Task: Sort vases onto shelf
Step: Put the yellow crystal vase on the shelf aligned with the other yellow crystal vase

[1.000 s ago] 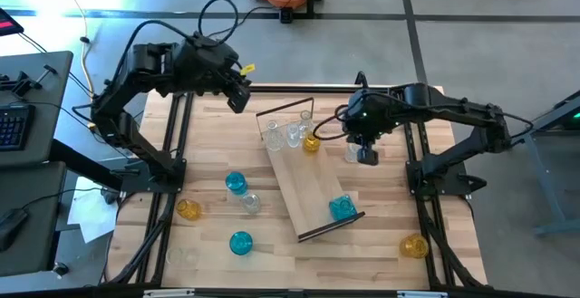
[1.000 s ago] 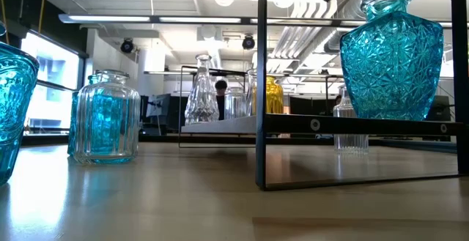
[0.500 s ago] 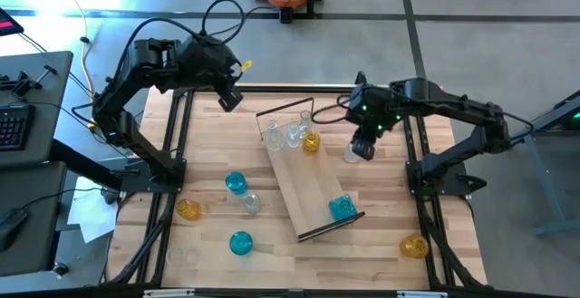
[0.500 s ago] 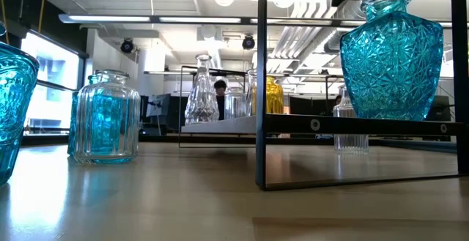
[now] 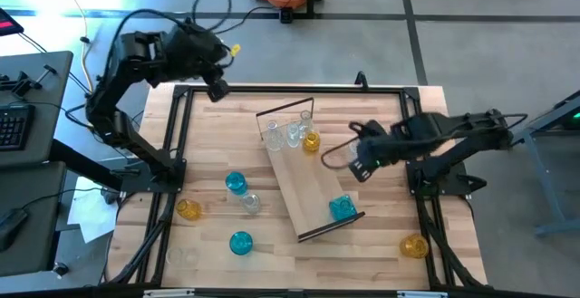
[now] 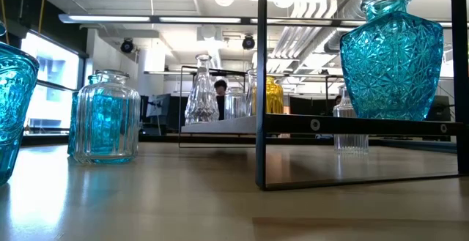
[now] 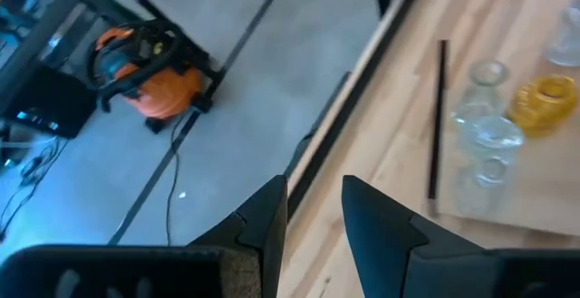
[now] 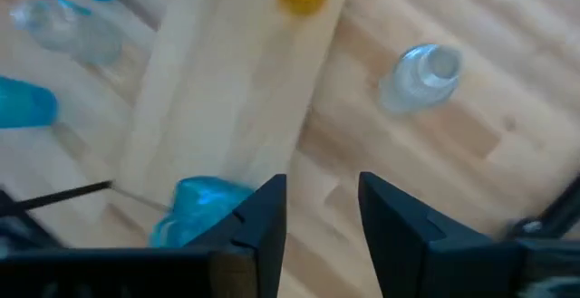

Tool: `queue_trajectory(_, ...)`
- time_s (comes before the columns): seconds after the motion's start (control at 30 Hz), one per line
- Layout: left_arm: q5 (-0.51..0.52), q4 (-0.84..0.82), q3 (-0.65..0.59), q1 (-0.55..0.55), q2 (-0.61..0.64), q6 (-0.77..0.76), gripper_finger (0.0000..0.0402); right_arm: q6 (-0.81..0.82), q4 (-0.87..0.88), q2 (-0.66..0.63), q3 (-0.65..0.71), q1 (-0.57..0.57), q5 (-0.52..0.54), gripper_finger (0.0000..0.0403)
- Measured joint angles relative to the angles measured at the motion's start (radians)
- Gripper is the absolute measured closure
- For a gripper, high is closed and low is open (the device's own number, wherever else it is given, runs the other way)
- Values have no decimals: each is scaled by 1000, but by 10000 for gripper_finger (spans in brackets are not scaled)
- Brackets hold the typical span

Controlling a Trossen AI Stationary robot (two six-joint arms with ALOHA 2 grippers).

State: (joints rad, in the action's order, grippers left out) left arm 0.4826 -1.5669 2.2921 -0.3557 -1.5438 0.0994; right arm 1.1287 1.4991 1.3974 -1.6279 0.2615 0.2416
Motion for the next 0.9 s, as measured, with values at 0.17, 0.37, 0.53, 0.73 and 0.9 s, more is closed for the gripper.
queue_trajectory(0.17, 0, 0, 0, -55, 26, -12, 300, 192, -45, 0, 102, 130, -12, 281)
queue_trajectory(0.37, -5, 1, 0, -98, 31, -16, 300, 356, -241, 1, 331, 286, -124, 281)
queue_trajectory(0.53, -63, 3, -2, -124, 26, -61, 300, 543, -506, 2, 456, 460, -183, 281)
queue_trajectory(0.73, -113, 4, -37, -130, 21, -88, 300, 735, -421, 0, 434, 641, -25, 281)
queue_trajectory(0.9, -127, -1, -83, -130, 21, -115, 300, 821, -284, -2, 376, 690, -55, 281)
